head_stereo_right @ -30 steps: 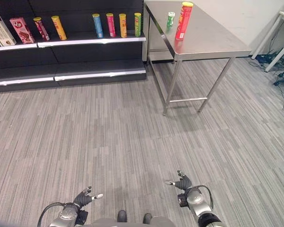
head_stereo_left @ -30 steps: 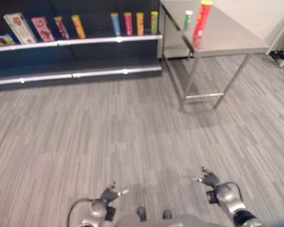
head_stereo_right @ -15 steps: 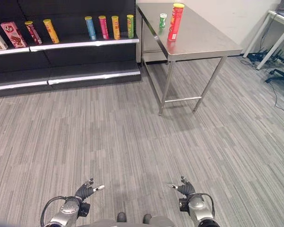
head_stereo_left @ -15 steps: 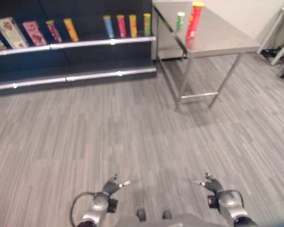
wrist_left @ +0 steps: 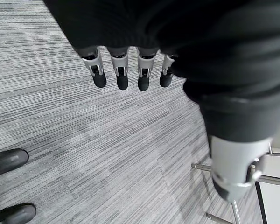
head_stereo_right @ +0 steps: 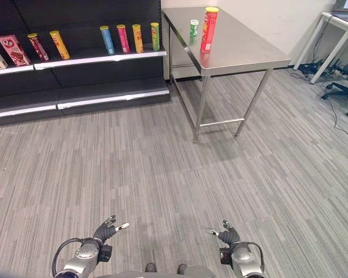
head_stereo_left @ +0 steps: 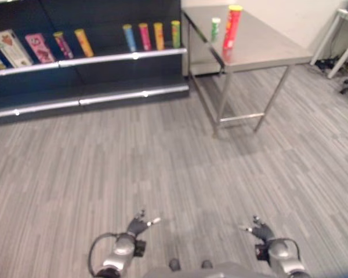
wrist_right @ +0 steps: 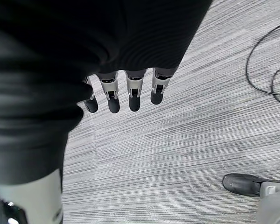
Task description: Put the goods on the table back onto the shelves and tidy them up.
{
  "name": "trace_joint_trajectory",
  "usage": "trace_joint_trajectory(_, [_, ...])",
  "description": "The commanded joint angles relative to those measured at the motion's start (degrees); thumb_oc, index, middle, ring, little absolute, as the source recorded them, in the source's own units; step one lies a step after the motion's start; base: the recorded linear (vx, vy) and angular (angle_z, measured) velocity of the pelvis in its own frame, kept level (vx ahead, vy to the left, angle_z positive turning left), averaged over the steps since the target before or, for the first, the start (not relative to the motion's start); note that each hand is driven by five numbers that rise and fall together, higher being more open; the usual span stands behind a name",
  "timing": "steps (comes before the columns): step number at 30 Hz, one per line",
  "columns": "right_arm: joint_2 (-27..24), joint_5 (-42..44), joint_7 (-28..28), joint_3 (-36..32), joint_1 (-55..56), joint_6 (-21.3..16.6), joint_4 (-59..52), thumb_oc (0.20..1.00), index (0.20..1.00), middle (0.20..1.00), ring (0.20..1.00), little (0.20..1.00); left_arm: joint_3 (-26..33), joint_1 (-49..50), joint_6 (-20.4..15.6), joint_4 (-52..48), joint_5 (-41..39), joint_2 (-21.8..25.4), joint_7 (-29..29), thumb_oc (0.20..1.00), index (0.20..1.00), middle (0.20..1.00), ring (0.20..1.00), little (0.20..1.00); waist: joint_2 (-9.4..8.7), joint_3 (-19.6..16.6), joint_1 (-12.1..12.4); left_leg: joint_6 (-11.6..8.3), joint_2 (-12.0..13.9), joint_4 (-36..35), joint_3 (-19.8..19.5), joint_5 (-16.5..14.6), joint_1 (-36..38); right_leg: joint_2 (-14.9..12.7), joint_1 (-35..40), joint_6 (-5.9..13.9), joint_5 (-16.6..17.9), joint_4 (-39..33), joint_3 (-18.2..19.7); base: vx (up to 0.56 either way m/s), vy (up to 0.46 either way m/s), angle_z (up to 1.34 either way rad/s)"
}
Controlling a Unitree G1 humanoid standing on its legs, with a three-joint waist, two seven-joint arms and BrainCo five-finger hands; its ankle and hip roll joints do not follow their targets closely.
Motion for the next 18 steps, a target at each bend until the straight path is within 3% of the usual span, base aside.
trace_joint_trajectory(1, [-0.72, 1.94, -0.88, -1.28, -1.03, -2.14, -1.32, 1.000, 1.000, 1.000, 1.000, 1.000, 1.36, -1.35, -2.47, -0.10, -2.37, -0.25, 0.92, 1.000, 1.000, 1.000, 1.000, 1.000, -1.13, -1.04, -0.86, -7.97, 7.43, 6.24, 0.46, -8.36, 0.89, -7.82, -0.15, 9.90, -4.17, 0.68, 2.74, 0.01, 0.001, -0.03])
trace_joint_trajectory(10, [-1.22, 1.54, -0.58, -0.31, -2.19, -1.79, -2.41, 1.000, 1.000, 1.000, 1.000, 1.000, 0.95, -1.48, -2.34, -0.75, -2.62, -0.16, 0.72, 1.000, 1.000, 1.000, 1.000, 1.000, -1.30, -0.58, -0.50, -7.56, 7.15, 6.95, 0.33, -8.51, -0.52, -8.27, -1.45, 10.33, -3.60, 0.77, 3.17, 0.00, 0.009, -0.02])
trace_joint_trajectory(18, [-1.35, 1.14, -0.51, -0.03, -2.80, -1.20, -0.95, 1.000, 1.000, 1.000, 1.000, 1.000, 1.93, -0.02, -2.19, -0.12, -3.47, 0.05, 0.64, 1.000, 1.000, 1.000, 1.000, 1.000, -2.12, 0.55, 0.86, -6.29, 5.39, 9.88, -0.22, -9.53, -4.77, -9.81, -3.57, 11.64, -2.15, 0.89, 3.71, 0.03, 0.050, -0.02])
